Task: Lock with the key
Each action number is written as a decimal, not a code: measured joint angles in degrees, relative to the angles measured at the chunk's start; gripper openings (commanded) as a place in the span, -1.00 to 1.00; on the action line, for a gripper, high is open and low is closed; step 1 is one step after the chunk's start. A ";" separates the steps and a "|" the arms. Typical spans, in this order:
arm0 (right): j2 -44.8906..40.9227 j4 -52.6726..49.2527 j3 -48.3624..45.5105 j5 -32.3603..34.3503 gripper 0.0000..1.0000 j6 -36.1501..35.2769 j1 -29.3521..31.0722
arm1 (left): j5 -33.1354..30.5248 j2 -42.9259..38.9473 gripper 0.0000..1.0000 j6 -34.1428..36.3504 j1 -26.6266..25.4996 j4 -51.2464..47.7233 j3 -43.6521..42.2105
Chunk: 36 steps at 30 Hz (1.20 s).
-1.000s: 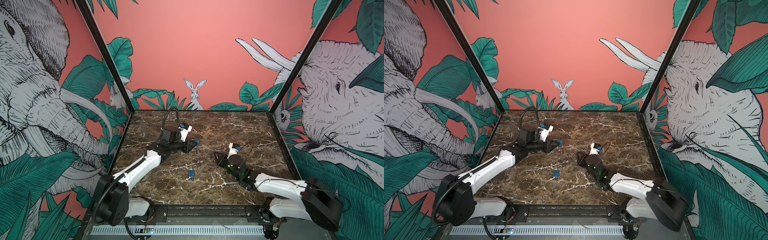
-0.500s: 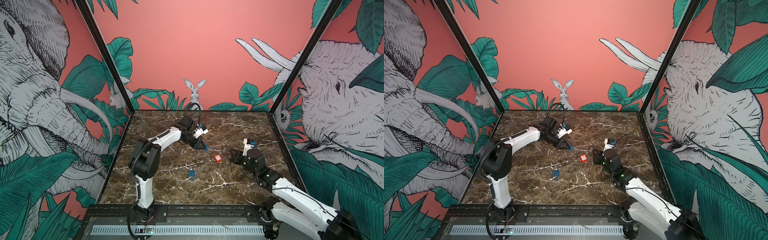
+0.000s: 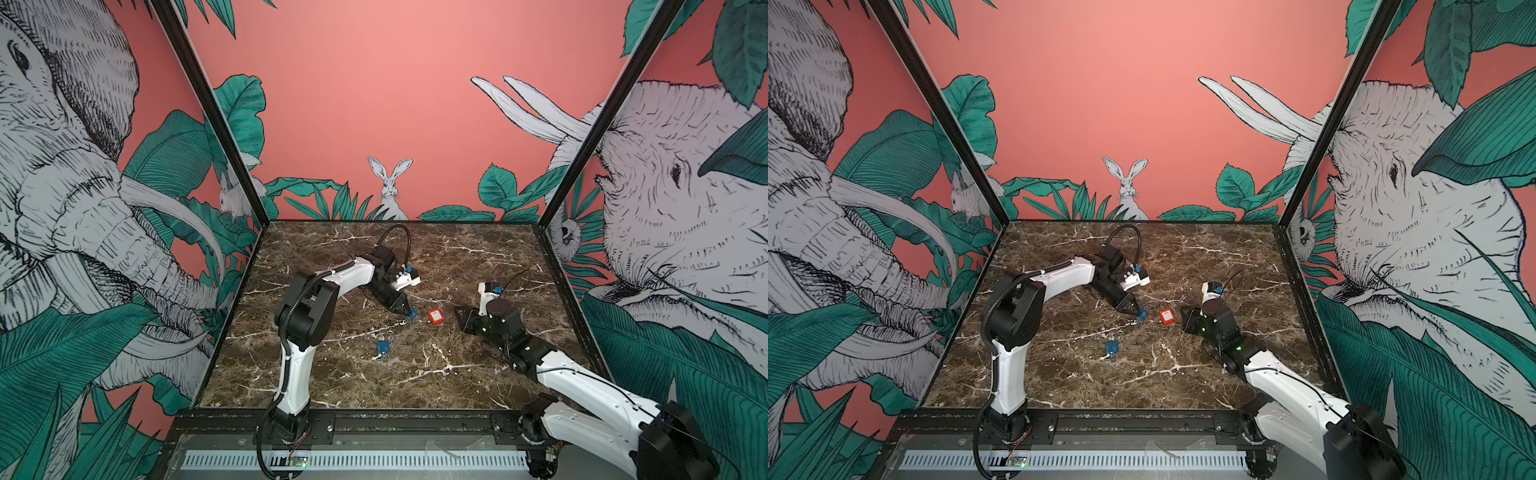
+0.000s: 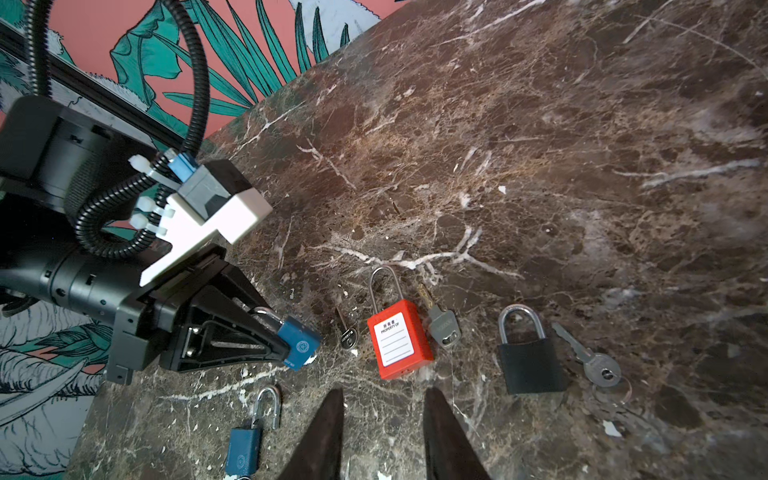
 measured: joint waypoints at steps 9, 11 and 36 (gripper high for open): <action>0.96 0.39 0.00 -0.48 -0.34 0.83 0.00 | -1.07 4.42 -0.92 2.62 -0.31 -4.22 3.23; 0.96 0.39 0.00 -0.48 -0.33 0.90 0.00 | -1.51 4.55 -0.68 2.91 -0.31 -4.85 3.67; 3.82 -0.42 2.23 -1.03 -0.02 -1.14 -0.15 | -31.67 -14.51 0.95 -7.89 -0.55 20.20 -5.97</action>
